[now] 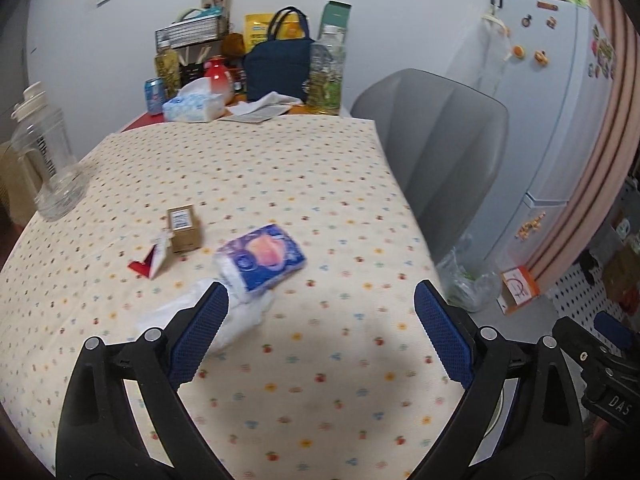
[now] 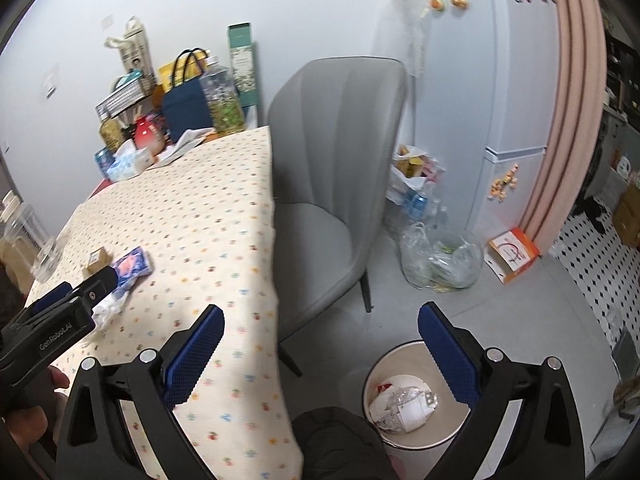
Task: Collect trash
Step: 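Move both open tools back over the remaining trash on the table, then close the left tool on the white plastic bag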
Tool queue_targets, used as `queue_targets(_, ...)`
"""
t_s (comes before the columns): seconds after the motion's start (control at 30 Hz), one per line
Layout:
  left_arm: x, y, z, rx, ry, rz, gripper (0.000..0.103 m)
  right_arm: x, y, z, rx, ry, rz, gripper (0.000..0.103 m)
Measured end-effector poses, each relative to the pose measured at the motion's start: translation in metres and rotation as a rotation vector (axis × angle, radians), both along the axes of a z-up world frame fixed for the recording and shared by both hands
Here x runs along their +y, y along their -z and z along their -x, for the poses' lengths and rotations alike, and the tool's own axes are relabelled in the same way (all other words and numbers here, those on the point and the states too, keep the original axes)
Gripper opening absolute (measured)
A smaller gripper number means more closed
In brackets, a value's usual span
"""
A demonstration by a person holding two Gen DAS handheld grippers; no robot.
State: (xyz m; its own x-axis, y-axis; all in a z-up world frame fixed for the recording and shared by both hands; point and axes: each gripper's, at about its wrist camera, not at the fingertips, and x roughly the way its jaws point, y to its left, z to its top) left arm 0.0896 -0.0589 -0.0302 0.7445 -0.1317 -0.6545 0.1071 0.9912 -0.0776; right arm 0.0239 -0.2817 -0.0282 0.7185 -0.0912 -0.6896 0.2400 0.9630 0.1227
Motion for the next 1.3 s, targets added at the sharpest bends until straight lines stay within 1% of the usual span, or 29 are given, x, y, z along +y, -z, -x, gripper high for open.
queue_targets(0.33, 0.057, 0.013, -0.004, 0.034, -0.126, -0.001, 0.093, 0.044, 0.0, -0.017, 0.01, -0.098, 0.019, 0.095)
queue_targets(0.53, 0.081, 0.022, -0.003, 0.05, -0.158, 0.002, 0.093, 0.062, 0.004, -0.023, 0.022, -0.127, 0.03, 0.095)
queue_targets(0.67, 0.102, 0.029, -0.001, 0.062, -0.189, 0.017, 0.093, 0.076, 0.007, -0.027, 0.028, -0.145, 0.034, 0.095)
queue_targets(0.73, 0.112, 0.033, -0.001, 0.069, -0.201, 0.022, 0.092, 0.086, 0.008, -0.029, 0.03, -0.159, 0.036, 0.095)
queue_targets(0.77, 0.114, 0.035, -0.001, 0.073, -0.204, 0.023, 0.091, 0.09, 0.008, -0.03, 0.029, -0.168, 0.037, 0.095)
queue_targets(0.8, 0.116, 0.036, -0.001, 0.077, -0.206, 0.022, 0.087, 0.094, 0.009, -0.031, 0.03, -0.176, 0.04, 0.095)
queue_targets(0.9, 0.121, 0.044, -0.007, 0.107, -0.205, 0.016, 0.081, 0.102, 0.011, -0.033, 0.034, -0.183, 0.034, 0.095)
queue_targets(1.03, 0.121, 0.058, -0.015, 0.155, -0.199, 0.005, 0.072, 0.103, 0.012, -0.034, 0.039, -0.183, 0.043, 0.095)
queue_targets(1.1, 0.119, 0.065, -0.017, 0.179, -0.196, -0.001, 0.063, 0.101, 0.014, -0.035, 0.043, -0.177, 0.042, 0.095)
queue_targets(1.13, 0.117, 0.066, -0.017, 0.174, -0.201, -0.015, 0.062, 0.1, 0.015, -0.036, 0.046, -0.172, 0.04, 0.095)
queue_targets(1.23, 0.113, 0.067, -0.017, 0.17, -0.2, -0.043, 0.045, 0.096, 0.018, -0.038, 0.055, -0.164, 0.036, 0.095)
queue_targets(1.27, 0.112, 0.066, -0.017, 0.17, -0.2, -0.05, 0.034, 0.095, 0.019, -0.039, 0.058, -0.163, 0.035, 0.095)
queue_targets(1.3, 0.112, 0.066, -0.018, 0.169, -0.2, -0.059, 0.019, 0.095, 0.019, -0.04, 0.059, -0.163, 0.033, 0.095)
